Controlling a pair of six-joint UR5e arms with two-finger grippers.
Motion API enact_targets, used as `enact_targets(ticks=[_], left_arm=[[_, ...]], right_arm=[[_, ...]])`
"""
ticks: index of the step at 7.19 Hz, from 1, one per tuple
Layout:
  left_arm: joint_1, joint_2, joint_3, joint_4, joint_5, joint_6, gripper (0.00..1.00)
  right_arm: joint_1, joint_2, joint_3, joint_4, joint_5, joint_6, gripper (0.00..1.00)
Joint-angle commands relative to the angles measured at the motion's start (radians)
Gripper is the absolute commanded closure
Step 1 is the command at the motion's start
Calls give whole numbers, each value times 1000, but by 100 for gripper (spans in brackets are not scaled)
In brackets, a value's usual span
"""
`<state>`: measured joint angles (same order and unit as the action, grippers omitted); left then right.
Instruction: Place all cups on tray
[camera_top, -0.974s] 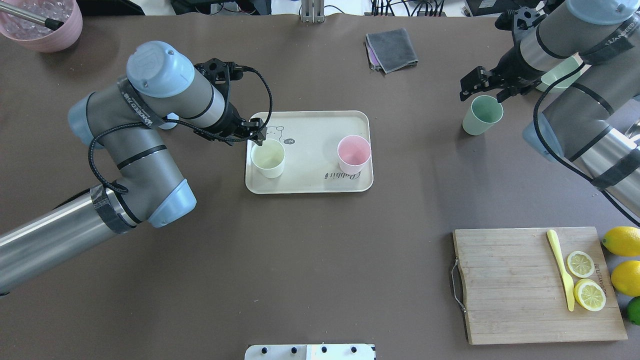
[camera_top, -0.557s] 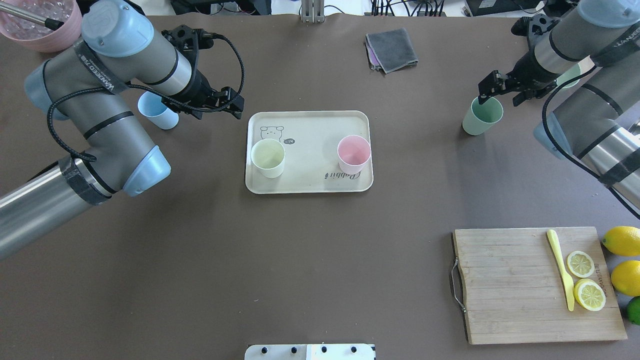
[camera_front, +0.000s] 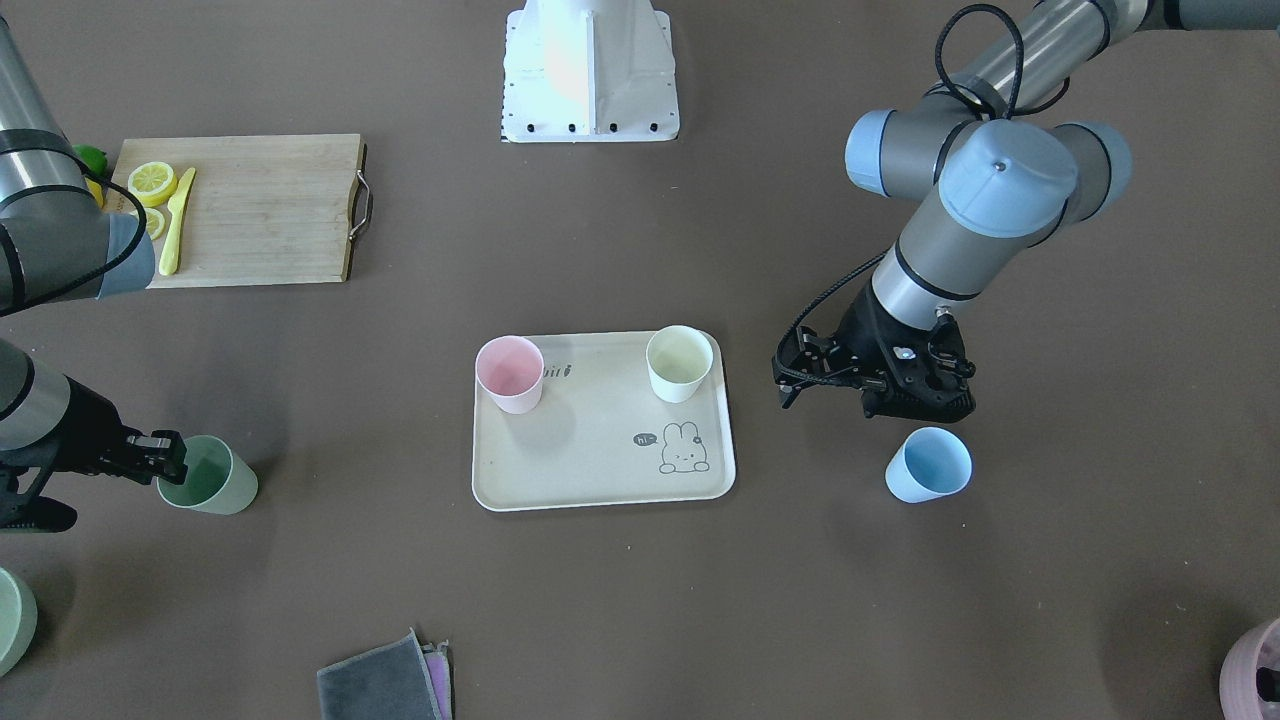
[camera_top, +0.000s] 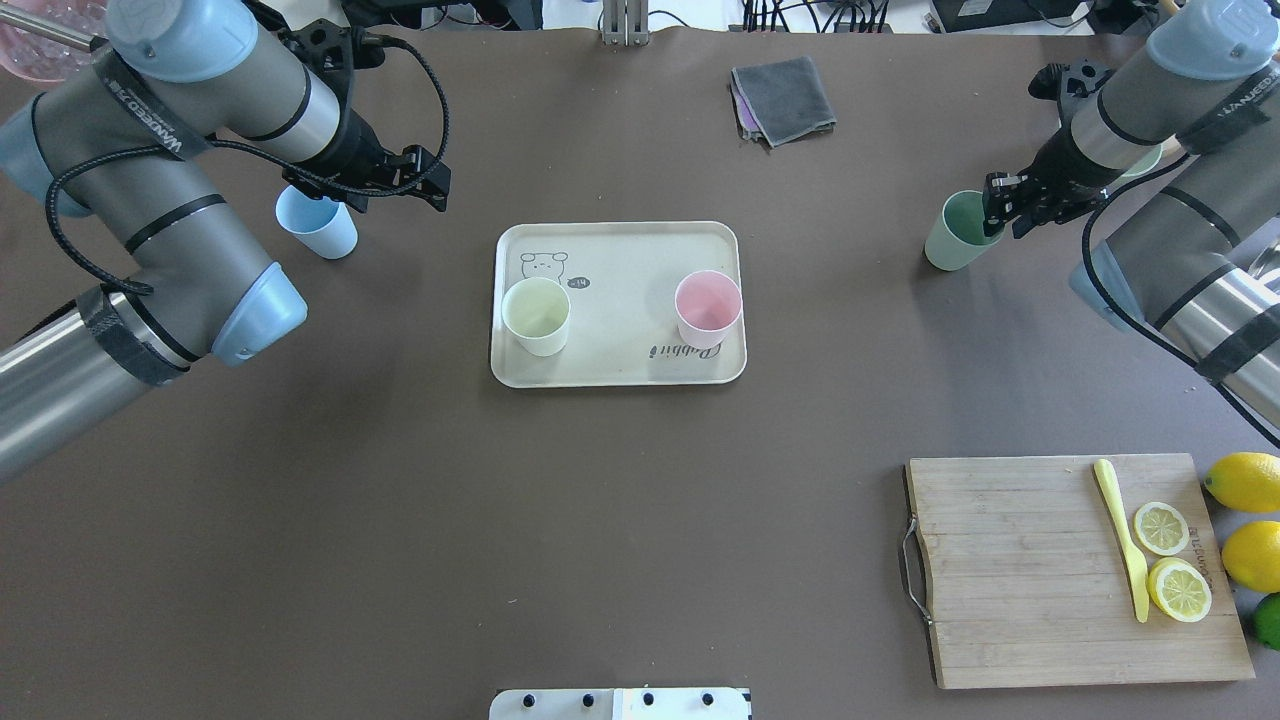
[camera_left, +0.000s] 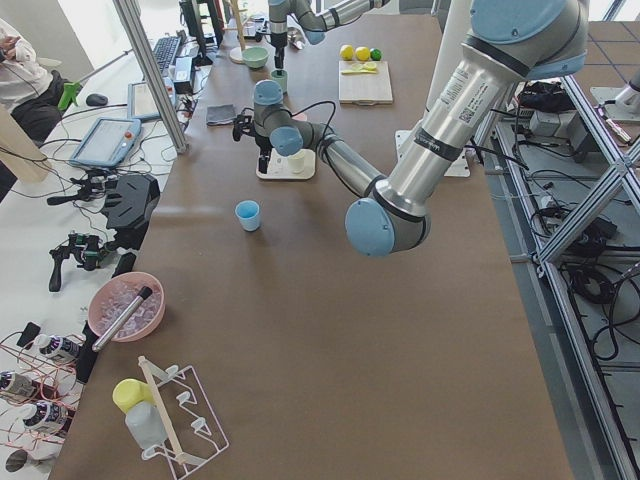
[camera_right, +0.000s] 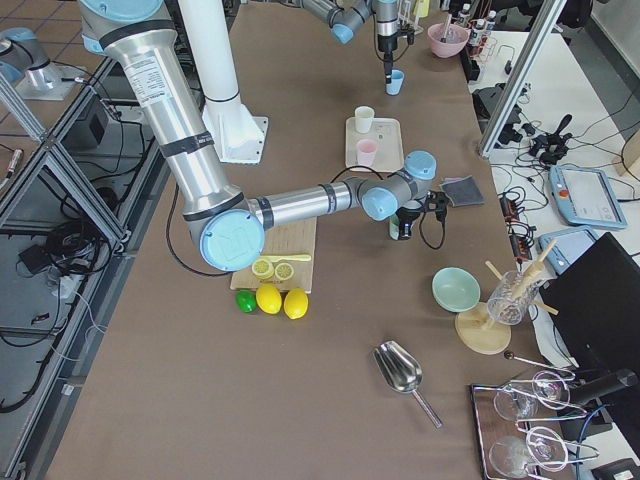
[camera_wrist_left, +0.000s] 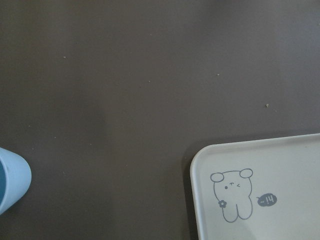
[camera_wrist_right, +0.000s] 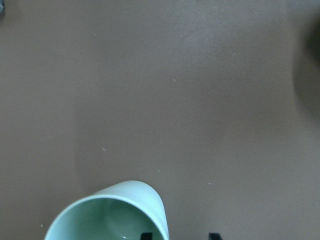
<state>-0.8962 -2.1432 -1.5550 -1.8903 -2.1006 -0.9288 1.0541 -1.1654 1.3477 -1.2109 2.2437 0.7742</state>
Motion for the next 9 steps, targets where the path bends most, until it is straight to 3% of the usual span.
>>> enact_targets(ticks=[1,3,6,9], left_arm=[[-59,87,1,-3,-3,176,2],[-116,137,38,0,-15,258,3],[-132,132,133,-12,-22,255,7],[-124,88,188,-10,-24,240,10]], right_arm=[[0,15,-1,-5,20,14,100],[-2,68,10,-15,72,30,100],[-80,223,14,-13,80,288,100],[-210,294,14,-10,-57,395,100]])
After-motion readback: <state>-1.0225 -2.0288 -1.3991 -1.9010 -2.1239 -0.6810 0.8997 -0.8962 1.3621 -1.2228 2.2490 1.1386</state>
